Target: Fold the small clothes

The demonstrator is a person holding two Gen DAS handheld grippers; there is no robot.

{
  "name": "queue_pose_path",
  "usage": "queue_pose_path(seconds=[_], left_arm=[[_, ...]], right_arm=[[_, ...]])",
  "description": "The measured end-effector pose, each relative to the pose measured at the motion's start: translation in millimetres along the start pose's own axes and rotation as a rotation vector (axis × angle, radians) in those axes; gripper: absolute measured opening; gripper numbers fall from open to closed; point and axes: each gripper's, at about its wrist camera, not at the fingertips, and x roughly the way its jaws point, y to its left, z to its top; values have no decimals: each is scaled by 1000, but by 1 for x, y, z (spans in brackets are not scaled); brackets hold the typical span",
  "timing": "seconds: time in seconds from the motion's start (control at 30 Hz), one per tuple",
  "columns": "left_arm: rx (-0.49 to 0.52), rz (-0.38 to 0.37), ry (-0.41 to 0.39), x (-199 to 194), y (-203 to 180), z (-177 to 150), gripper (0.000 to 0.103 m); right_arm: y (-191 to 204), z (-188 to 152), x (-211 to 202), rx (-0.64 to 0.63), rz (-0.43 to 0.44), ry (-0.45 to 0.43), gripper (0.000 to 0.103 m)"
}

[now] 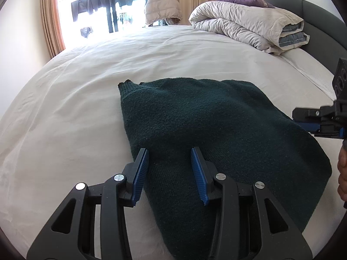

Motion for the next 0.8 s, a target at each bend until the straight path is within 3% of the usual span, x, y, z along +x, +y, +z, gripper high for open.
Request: queue_pose_path(seconds=[0.07,0.17,0.27,0.33,0.43,0.5,0.6,0.63,0.67,0.7,0.77,0.8], left_arm=[[0,-1,0,0,0,0,39],[-11,-7,-2,-2,3,0,40],[-82,-38,-7,-11,15,-1,46],[-144,-60,-11,-20,28,-5,61],[-281,-119,-11,-33,51,-14,71],[-370,-174,21,-32,63,-19,77],[-392,-237,112,-17,61,-21,77],[-389,-257,139,-11,58,-22,77],[-393,-262,133,-9,56,-21,77],[-402,-273,134,-7,55,-20,77],[-416,-304,159,1,54,-18,71],[-417,-335,172,4,53,-18,52]], right_arm=[[-10,-6,-5,20,28,-28,54],[-18,-10,-27,54,-4,-78,56],[-22,-12,-43,52,10,-93,68],[-19,-14,-45,20,26,-61,77],[-19,-17,-35,17,65,7,80],[-18,-18,-26,17,88,36,80],[-9,-17,-14,7,63,63,80],[-6,-15,-10,10,57,72,75],[-2,-15,-4,7,58,98,53],[3,-16,5,2,72,144,42],[17,-19,12,-44,18,148,40],[21,-20,12,-55,2,145,39]])
